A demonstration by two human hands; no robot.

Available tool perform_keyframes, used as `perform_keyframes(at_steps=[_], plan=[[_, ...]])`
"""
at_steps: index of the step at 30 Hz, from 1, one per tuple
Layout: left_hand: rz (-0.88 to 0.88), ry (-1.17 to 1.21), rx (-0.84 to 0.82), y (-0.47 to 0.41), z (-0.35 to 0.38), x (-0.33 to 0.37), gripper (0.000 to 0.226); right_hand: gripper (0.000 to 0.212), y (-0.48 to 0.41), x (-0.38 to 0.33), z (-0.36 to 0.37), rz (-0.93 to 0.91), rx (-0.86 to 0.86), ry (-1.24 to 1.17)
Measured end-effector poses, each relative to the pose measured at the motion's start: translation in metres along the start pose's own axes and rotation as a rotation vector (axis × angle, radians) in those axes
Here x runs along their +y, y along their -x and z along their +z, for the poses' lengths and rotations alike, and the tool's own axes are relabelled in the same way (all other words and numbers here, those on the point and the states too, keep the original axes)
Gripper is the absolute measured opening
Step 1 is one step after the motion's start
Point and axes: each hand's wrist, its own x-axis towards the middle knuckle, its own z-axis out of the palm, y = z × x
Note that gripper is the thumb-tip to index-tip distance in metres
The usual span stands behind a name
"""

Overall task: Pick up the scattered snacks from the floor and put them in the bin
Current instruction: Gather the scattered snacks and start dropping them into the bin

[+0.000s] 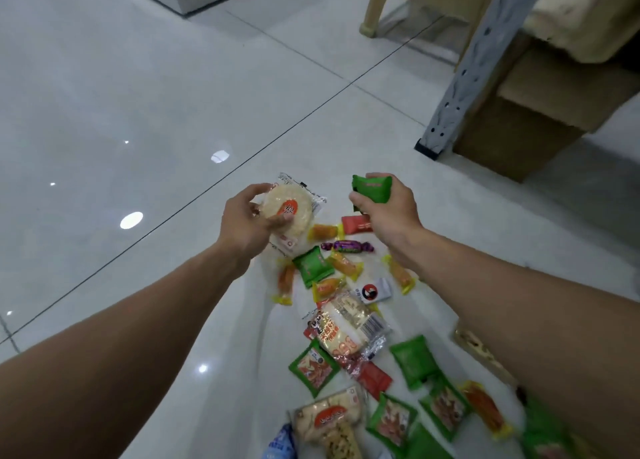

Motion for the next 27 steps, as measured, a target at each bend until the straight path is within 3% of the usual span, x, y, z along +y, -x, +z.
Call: perform_keyframes(at_steps=[11, 27], plan=[[0.094, 0.175, -0.257, 0.066, 0.138, 0.089, 0.049, 0.026, 0.033, -0.035, -0.172, -0.034, 0.290, -0.173], [0.183, 0.174, -0.629, 0.147, 0.408, 0.150, 0.041, 0.020, 0.093, 0.035, -0.425, 0.039, 0.843, -0.391]])
